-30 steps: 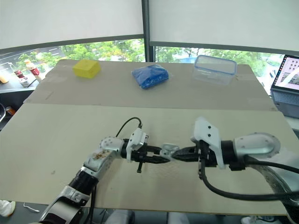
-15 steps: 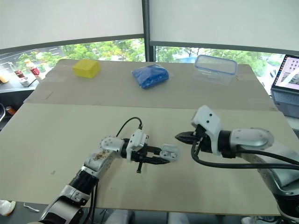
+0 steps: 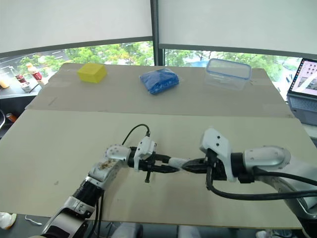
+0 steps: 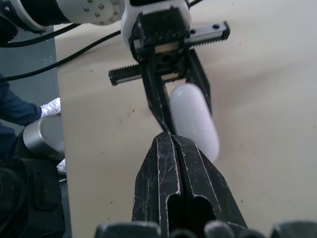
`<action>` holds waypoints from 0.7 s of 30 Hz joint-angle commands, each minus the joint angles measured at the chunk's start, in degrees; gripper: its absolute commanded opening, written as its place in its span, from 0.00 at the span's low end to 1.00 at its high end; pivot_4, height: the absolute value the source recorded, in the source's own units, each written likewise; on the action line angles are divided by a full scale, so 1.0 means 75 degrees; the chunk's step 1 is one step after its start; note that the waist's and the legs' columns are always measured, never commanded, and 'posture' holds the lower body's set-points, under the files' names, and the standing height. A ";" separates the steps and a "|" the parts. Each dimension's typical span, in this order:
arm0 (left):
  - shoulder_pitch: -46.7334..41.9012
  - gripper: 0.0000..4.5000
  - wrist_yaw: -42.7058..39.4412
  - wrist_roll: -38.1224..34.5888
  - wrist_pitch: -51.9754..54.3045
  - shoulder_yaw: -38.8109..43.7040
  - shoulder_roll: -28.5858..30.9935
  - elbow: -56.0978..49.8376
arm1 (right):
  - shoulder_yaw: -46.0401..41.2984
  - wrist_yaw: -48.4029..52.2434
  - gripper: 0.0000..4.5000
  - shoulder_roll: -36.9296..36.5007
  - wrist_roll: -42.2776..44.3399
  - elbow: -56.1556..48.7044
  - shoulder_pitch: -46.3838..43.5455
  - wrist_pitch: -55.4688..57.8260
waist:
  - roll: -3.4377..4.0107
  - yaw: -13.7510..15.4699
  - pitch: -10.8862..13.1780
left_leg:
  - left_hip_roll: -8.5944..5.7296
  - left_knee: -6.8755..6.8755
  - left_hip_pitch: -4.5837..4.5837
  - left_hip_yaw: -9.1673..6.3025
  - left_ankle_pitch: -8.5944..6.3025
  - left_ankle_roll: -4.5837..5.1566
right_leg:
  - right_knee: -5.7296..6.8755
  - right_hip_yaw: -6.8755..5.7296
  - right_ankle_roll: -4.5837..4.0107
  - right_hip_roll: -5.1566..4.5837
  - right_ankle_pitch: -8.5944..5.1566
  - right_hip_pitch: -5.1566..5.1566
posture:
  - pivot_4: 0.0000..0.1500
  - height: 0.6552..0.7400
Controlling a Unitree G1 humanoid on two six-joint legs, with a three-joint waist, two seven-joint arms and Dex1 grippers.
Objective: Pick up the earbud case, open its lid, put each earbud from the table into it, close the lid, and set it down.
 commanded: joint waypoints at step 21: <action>-0.2524 0.87 0.0282 0.0635 0.3696 -0.0218 0.0938 0.2212 | -0.0538 -0.0758 0.00 0.0441 -0.1426 -0.0620 0.1212 -0.1686 | -0.0002 -0.0033 0.0001 | -0.0002 0.0000 -0.0004 -0.0003 0.0000 0.0000 | 0.0001 -0.0005 0.0002 0.0002 -0.0001 -0.0003 | 1.00 0.52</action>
